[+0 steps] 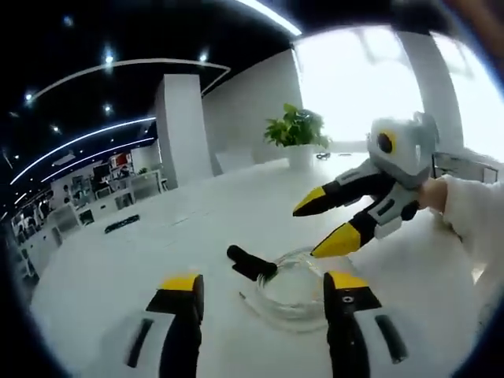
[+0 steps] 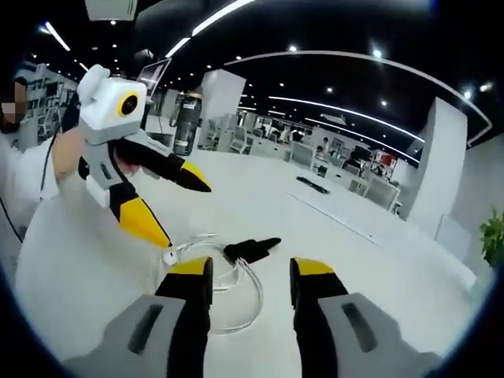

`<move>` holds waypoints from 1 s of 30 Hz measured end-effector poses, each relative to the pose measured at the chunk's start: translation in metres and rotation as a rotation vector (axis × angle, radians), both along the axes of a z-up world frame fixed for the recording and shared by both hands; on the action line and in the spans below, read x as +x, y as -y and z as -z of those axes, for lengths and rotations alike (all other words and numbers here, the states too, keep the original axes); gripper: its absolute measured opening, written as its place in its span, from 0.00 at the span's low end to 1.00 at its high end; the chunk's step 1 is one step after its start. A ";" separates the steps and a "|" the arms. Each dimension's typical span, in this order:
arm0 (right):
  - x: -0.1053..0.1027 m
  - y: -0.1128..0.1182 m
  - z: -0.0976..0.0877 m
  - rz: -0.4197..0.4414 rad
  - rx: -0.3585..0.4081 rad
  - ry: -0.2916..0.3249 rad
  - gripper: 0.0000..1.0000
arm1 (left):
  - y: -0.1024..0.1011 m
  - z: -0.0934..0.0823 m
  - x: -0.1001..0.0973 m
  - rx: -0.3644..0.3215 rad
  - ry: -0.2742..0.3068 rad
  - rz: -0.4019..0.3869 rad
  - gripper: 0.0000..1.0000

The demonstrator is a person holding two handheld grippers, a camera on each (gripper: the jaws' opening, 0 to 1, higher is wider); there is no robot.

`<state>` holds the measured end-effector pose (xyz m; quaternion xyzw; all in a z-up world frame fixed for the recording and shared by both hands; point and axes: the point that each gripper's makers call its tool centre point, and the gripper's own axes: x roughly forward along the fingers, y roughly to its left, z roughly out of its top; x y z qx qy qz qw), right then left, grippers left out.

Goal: Peel open the Velcro strap on the desktop, arrange the wired earphones neatly onto it, and close the Velcro strap to secure them.

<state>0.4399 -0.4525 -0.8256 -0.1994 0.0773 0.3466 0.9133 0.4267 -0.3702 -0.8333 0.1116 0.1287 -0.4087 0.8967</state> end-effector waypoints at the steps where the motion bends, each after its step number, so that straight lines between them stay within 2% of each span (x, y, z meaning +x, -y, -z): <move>1: -0.004 0.001 -0.003 0.004 0.010 0.008 0.42 | 0.000 -0.002 -0.002 -0.002 0.010 -0.002 0.68; 4: -0.011 0.005 -0.013 0.016 0.053 0.031 0.44 | 0.000 -0.014 -0.008 -0.021 0.054 -0.003 0.71; 9: -0.025 0.004 -0.020 0.034 0.096 0.061 0.46 | -0.001 -0.022 -0.015 -0.017 0.091 -0.031 0.77; 12: -0.031 0.009 -0.025 0.048 0.130 0.079 0.49 | -0.005 -0.026 -0.019 -0.044 0.103 -0.053 0.84; 15: -0.037 0.015 -0.029 0.070 0.181 0.089 0.50 | -0.008 -0.033 -0.026 -0.106 0.111 -0.076 0.84; 20: -0.047 0.034 -0.032 0.127 0.275 0.099 0.54 | -0.018 -0.045 -0.033 -0.214 0.145 -0.159 0.87; 25: -0.051 0.048 -0.025 0.170 0.354 0.097 0.67 | -0.028 -0.043 -0.038 -0.249 0.184 -0.231 0.88; 30: -0.052 0.060 -0.016 0.195 0.402 0.080 0.68 | -0.040 -0.042 -0.041 -0.325 0.183 -0.293 0.88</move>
